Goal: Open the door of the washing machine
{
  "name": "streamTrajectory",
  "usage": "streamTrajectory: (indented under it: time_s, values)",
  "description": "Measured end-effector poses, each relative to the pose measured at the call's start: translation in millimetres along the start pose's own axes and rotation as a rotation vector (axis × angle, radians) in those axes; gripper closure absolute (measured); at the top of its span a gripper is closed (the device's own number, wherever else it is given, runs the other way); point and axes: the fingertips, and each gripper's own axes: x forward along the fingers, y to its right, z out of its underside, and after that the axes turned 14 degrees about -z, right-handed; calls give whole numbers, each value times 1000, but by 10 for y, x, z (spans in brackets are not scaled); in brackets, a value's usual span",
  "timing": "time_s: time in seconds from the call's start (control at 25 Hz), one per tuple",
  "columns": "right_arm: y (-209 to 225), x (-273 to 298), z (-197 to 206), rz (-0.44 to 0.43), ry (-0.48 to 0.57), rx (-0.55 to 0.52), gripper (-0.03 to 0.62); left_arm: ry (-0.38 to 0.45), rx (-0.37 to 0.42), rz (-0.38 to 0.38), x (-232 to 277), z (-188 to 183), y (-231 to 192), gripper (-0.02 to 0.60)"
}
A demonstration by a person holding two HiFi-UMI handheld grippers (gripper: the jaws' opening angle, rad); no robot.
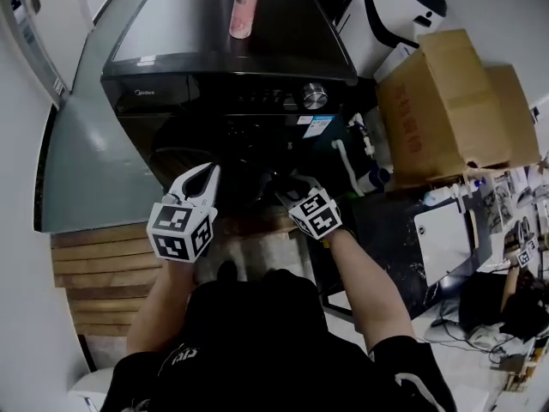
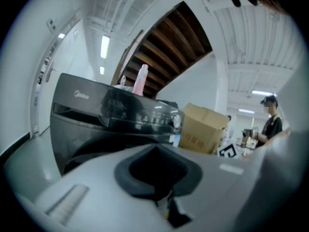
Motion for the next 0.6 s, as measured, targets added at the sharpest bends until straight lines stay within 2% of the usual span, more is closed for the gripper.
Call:
streamTrajectory:
  time_s: [0.2,0.36,0.44,0.52,0.6]
  values:
    - [-292,-94,154,-19,13,22,460,-13,-18,-43,-195,146,216,569]
    - [-561,-155,203,-72,-4,3,494,-14,-89,-72,-322,170,356,550]
    - [-758,-180,216,-93,-22,-18,507,-49,-85,-76,-385,263,445,484]
    - [-1000,-212,219,-122,-22,-30,519,-102,-68,-72,-461,411,547,368]
    - [-1263,-234,219,-167,-1,-21,526,-139,-59,-83,-562,552,589,319]
